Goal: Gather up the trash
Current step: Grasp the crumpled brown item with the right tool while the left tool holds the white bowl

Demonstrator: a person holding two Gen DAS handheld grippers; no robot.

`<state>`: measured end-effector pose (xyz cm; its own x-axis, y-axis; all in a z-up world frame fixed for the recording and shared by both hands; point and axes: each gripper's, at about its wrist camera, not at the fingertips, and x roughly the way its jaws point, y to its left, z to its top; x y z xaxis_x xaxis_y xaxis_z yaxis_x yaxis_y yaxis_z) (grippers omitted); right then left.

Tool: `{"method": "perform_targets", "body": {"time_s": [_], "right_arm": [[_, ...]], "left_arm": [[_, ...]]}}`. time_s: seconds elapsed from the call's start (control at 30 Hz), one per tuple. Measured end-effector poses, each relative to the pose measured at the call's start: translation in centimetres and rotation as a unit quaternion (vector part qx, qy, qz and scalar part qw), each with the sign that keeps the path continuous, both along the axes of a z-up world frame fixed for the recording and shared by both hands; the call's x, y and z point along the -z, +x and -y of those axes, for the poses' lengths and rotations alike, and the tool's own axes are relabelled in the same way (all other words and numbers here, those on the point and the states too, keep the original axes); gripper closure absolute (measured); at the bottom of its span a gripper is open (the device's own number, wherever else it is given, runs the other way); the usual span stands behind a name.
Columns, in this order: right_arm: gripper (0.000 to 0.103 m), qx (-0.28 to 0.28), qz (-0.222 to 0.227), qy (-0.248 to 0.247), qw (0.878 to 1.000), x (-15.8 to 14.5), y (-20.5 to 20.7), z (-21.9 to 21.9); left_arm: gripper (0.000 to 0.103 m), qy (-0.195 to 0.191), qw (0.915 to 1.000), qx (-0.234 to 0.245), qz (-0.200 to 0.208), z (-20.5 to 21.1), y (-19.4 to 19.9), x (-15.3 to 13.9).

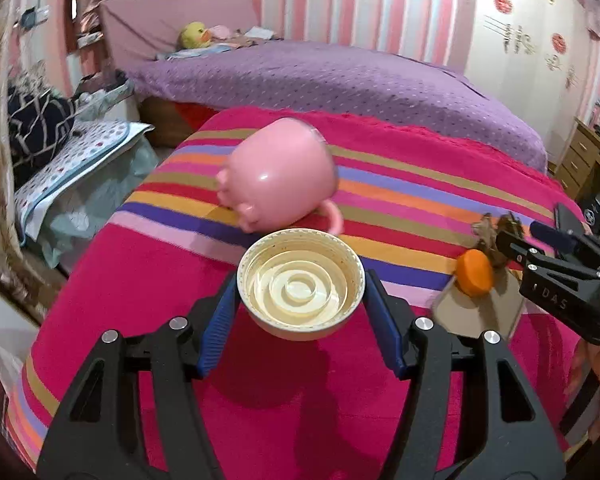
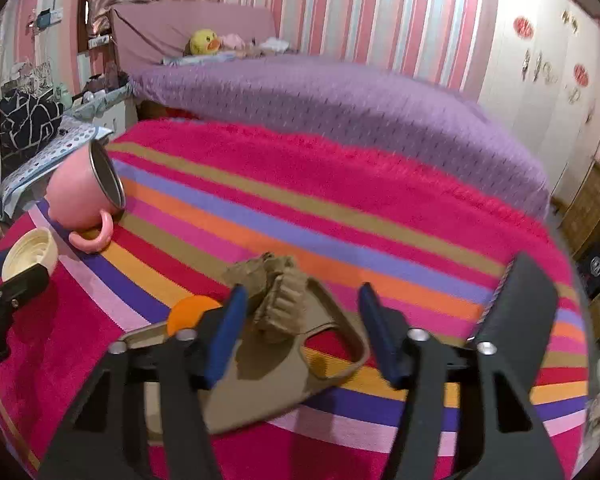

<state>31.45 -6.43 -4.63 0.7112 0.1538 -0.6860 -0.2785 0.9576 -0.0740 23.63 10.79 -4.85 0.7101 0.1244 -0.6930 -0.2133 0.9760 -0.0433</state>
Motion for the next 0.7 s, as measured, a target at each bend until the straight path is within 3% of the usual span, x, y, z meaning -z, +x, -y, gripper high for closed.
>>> {"method": "perform_targets", "body": {"time_s": [0.1, 0.13, 0.53, 0.7], "right_arm": [[0.076, -0.008, -0.016, 0.003, 1.000, 0.8, 0.4, -0.1], [0.077, -0.008, -0.016, 0.005, 1.000, 1.0, 0.3, 0.0], [0.078, 0.037, 0.029, 0.027, 0.999, -1.5, -5.1, 7.3], [0.078, 0.062, 0.042, 0.007, 0.997, -2.1, -8.7, 11.2]], "left_arm": [[0.042, 0.002, 0.9999, -0.010, -0.002, -0.2, -0.1, 0.0], [0.042, -0.002, 1.0000, -0.010, -0.001, -0.3, -0.3, 0.1], [0.042, -0.006, 0.9994, 0.024, 0.022, 3.1, -1.3, -0.9], [0.042, -0.015, 0.9983, 0.052, 0.020, 5.4, -1.9, -1.1]]}}
